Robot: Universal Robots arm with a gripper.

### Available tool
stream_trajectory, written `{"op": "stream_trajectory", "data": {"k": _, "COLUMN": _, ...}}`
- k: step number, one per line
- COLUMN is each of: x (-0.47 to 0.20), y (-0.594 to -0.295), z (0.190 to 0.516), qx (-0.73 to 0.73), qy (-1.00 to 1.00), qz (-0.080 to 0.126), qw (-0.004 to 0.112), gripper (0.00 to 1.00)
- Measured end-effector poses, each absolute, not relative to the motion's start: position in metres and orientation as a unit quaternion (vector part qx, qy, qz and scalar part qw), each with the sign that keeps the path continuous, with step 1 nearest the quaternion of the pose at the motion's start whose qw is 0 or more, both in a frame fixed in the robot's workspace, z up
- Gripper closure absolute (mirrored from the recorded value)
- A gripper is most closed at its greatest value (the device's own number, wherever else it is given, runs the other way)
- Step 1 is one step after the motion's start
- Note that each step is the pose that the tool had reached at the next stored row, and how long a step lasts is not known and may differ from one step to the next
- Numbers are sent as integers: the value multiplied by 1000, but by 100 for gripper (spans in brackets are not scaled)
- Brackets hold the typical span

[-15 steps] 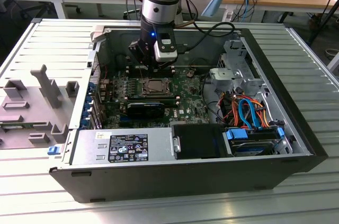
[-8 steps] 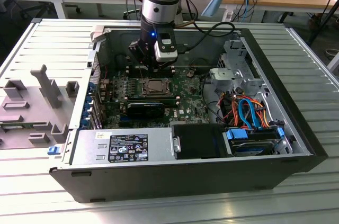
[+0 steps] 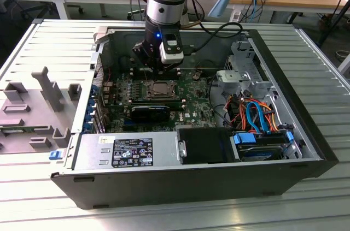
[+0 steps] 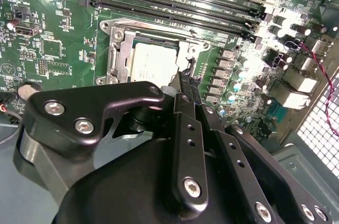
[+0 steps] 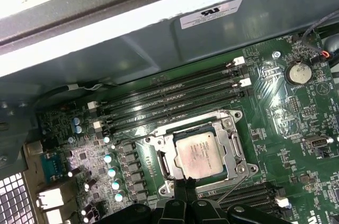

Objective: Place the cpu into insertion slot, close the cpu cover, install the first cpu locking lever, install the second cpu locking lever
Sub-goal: 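Install the first cpu locking lever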

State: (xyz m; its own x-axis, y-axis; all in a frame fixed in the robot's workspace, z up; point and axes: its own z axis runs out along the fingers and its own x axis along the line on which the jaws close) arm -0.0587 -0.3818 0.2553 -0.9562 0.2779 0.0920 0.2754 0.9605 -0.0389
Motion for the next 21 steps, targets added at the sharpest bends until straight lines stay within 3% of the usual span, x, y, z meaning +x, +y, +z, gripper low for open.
{"op": "stream_trajectory", "data": {"k": 21, "x": -59, "y": -382, "z": 255, "qx": -124, "qy": -991, "qz": 14, "qw": 48, "gripper": 89}}
